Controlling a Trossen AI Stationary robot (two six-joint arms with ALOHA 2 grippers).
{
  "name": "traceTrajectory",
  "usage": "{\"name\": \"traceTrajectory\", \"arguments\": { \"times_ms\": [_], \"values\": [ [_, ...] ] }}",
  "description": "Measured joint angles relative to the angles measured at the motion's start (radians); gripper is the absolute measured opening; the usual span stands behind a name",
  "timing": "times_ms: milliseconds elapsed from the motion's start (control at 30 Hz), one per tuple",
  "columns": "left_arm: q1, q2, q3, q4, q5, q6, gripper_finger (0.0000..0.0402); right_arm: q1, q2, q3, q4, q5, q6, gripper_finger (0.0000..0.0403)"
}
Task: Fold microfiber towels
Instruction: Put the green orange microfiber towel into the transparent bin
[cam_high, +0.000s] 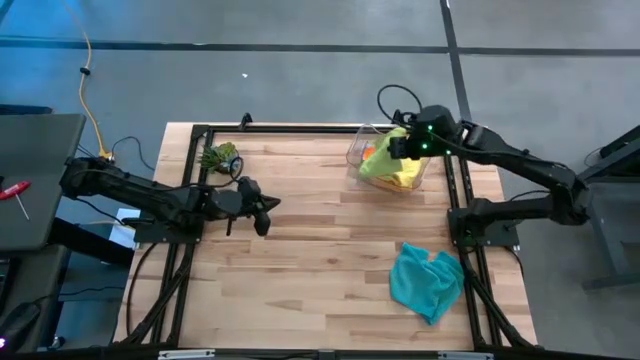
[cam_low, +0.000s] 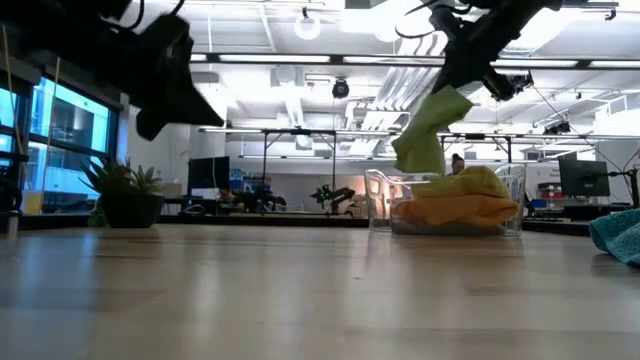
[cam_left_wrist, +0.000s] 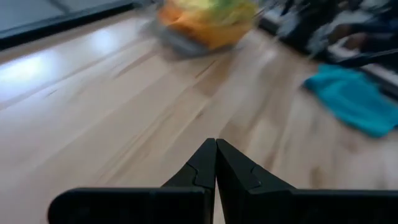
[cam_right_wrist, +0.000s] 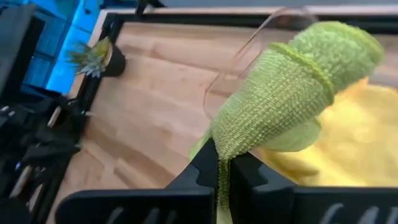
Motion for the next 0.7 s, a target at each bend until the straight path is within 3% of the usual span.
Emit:
{"name": "traceTrajectory", "arguments": {
  "times_ms": [167, 433, 567, 700],
  "values": [
    [0.0, -0.001, 0.0, 0.097, 0.02, 0.041, 0.0, -0.081, 0.001, 0.0, 0.094, -0.033, -0.035, 0.0],
    [0.0, -0.001, 0.0, 0.109, 0.02, 0.04, 0.0, -0.198, 0.016, 0.0, 0.204, -0.089, -0.06, 0.0],
    [0.0, -0.001, 0.0, 0.109, 0.02, 0.04, 0.0, -0.221, 0.014, -0.14, 0.207, -0.143, -0.042, 0.0],
    [0.0, -0.001, 0.0, 0.109, 0.02, 0.016, 0.0, -0.231, -0.014, -0.333, 0.379, -0.244, 0.078, 0.0]
  ]
}}
